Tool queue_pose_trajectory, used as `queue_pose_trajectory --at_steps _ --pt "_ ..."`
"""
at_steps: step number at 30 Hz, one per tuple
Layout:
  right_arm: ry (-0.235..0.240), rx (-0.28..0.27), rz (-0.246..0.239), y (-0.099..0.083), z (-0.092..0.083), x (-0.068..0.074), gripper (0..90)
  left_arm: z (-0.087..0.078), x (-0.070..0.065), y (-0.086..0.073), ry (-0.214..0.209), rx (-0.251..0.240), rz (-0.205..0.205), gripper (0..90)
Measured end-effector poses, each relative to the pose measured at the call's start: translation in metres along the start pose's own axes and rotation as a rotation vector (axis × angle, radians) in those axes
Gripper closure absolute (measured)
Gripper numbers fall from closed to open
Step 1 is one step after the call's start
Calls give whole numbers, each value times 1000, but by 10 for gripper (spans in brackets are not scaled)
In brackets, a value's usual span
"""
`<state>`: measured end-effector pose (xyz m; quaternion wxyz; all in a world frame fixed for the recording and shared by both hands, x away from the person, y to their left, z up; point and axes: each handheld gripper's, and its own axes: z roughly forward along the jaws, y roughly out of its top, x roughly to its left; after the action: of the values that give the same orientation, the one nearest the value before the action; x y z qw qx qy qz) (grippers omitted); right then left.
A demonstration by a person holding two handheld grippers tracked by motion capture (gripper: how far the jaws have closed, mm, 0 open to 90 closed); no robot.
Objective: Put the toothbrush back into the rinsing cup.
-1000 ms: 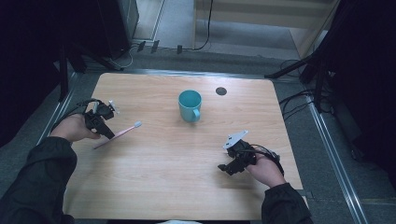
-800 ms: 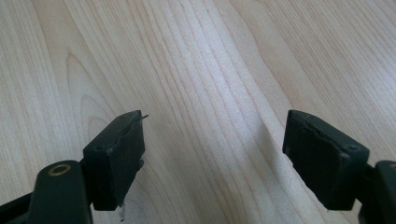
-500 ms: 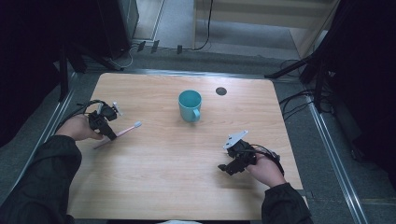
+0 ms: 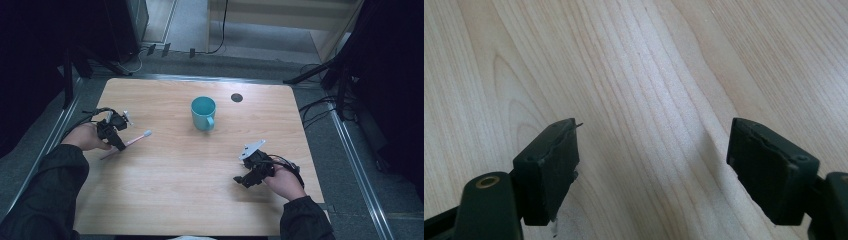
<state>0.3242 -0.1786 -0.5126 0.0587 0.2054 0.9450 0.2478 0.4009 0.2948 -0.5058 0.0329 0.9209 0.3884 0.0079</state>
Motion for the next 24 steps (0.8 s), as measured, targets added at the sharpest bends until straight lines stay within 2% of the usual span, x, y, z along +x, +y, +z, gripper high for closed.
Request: queue_pose_trajectory --at_steps 3,6,9,14,19,24 --pt "3 0 1 0 0 0 207 0 -1 0 4 7 -3 719" --pt "4 0 1 0 0 -1 207 0 -2 1 -15 22 -21 761" --pt "6 3 -2 0 1 0 207 0 -2 2 -13 35 -36 781" --pt "7 5 -3 0 0 0 207 0 -3 4 -4 41 -62 790" --pt "5 3 -4 0 0 0 207 0 -2 3 -20 33 -93 795" --pt "6 1 -3 0 1 0 207 0 -1 2 -32 35 -92 796"
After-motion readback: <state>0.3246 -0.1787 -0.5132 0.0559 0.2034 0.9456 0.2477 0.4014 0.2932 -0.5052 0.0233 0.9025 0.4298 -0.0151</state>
